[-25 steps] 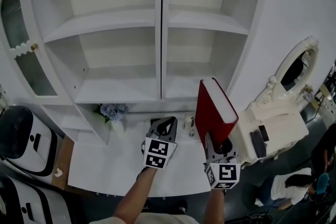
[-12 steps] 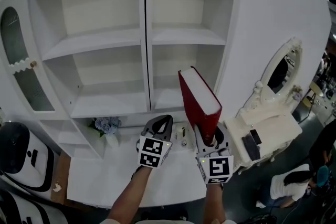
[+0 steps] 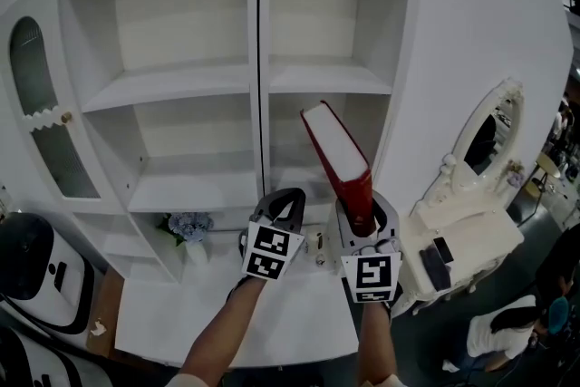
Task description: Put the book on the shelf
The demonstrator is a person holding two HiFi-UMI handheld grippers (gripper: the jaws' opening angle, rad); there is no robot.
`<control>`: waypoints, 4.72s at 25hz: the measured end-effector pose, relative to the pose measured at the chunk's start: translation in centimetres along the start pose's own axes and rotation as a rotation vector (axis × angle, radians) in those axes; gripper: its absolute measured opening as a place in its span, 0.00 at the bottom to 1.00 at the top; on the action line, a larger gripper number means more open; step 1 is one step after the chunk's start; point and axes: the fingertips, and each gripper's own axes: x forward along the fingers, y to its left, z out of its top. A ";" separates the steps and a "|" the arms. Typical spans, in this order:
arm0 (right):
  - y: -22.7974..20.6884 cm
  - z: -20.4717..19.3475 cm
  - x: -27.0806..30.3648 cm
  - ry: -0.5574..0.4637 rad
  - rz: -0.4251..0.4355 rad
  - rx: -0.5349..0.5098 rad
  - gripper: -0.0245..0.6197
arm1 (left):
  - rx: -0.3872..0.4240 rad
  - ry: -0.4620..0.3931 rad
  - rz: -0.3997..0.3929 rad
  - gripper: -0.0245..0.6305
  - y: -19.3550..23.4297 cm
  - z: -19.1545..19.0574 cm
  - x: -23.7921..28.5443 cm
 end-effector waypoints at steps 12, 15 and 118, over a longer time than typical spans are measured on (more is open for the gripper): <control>-1.2 -2.3 3.7 0.098 -0.014 0.045 0.36 | -0.017 0.020 0.027 0.06 1.5 -1.8 0.4; -2.2 -2.9 4.1 0.121 -0.035 0.109 0.36 | -0.018 0.017 0.031 0.06 2.0 -1.8 0.4; 9.0 -13.0 -5.2 0.113 0.018 0.537 0.43 | -0.293 0.001 0.080 0.06 -1.6 -13.4 -11.0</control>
